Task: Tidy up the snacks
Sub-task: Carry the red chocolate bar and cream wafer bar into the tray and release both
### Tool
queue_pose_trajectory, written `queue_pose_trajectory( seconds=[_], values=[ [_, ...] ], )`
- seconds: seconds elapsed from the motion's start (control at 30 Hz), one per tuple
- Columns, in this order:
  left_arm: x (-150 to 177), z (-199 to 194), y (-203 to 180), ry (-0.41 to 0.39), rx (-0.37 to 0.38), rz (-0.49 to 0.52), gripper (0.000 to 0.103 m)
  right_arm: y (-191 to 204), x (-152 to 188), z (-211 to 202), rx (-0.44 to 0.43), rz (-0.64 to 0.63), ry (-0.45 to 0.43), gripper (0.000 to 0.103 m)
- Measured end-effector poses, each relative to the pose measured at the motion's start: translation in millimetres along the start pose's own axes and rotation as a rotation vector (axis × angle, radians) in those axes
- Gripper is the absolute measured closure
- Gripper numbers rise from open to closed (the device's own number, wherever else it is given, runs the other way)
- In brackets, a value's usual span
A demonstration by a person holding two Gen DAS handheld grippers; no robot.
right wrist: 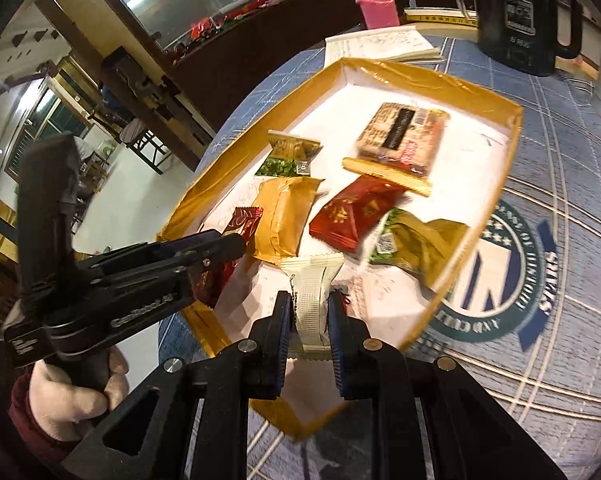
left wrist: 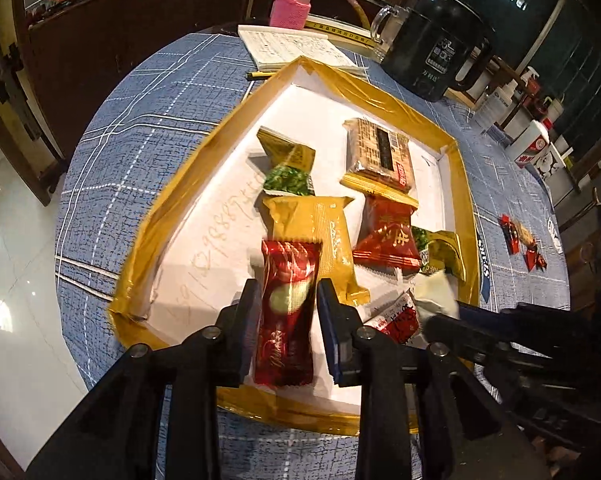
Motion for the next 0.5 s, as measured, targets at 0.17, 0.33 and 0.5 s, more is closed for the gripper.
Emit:
queue_pose_trajectory(
  seconds=[0.17, 0.33, 0.5],
  values=[
    [-8, -9, 2, -0.02, 0.004, -0.001, 0.056, -1, -9, 12, 0.048, -0.01, -0.005, 0.081],
    [-17, -25, -10, -0.096, -0.02, 0.034, 0.05, -5, -12, 1, 0.059, 0.007, -0.041, 0.075],
    [-26, -45, -33, -0.204, 0.015, 0.072, 0.05, -18, -12, -23, 0.077, 0.029, -0.099, 0.074]
  ],
)
Point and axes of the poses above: each gripper's, at about its wrist camera, not at the fingertips, and z roughly the way its jaws point, y to its left, x to its underside, the point moved 6 cm from there along z, roughly the way its jaws point, and after that the axes turned 2 degrees about -z, right-handed, at the moved point
